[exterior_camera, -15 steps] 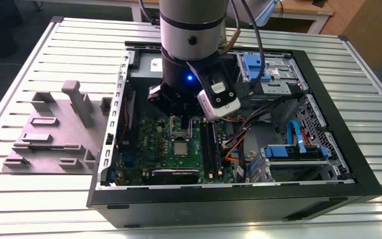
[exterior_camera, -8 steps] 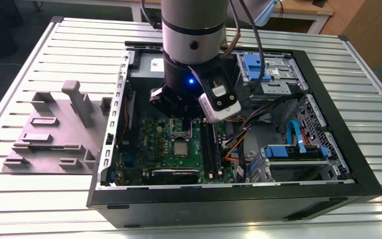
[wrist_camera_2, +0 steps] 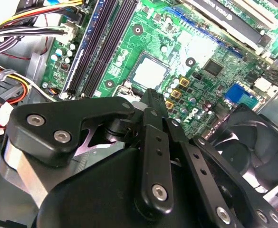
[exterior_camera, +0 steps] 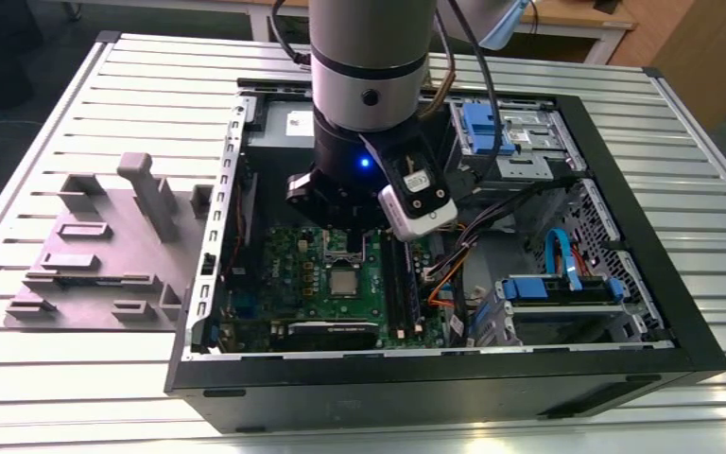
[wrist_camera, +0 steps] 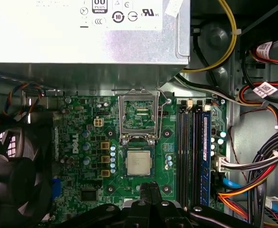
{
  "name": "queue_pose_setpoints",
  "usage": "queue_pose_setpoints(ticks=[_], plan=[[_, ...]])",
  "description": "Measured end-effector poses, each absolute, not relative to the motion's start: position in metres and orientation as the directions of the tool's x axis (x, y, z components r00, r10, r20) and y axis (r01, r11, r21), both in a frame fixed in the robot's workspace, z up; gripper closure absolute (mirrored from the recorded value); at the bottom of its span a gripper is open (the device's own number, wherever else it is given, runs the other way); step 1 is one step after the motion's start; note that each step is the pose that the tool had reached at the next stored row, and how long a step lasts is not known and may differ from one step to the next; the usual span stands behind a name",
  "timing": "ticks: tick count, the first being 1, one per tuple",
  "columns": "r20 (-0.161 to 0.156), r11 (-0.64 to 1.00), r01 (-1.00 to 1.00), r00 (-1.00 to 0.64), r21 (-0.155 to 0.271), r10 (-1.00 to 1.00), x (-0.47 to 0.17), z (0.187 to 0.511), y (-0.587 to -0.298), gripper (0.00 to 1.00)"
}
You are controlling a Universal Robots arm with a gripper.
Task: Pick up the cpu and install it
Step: 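Place the cpu into insertion slot, then close the cpu cover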
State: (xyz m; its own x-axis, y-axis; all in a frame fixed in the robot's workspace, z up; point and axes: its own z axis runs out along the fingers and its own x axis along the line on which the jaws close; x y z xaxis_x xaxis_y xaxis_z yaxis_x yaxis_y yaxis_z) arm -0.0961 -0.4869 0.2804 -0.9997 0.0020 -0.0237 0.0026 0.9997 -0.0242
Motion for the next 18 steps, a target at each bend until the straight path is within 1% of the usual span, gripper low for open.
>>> queue_pose_setpoints(ticks=[18], plan=[[-0.024, 1.000, 0.003, -1.000, -0.024, 0.002, -0.0933, 0.2758, -0.4868, 0.90]])
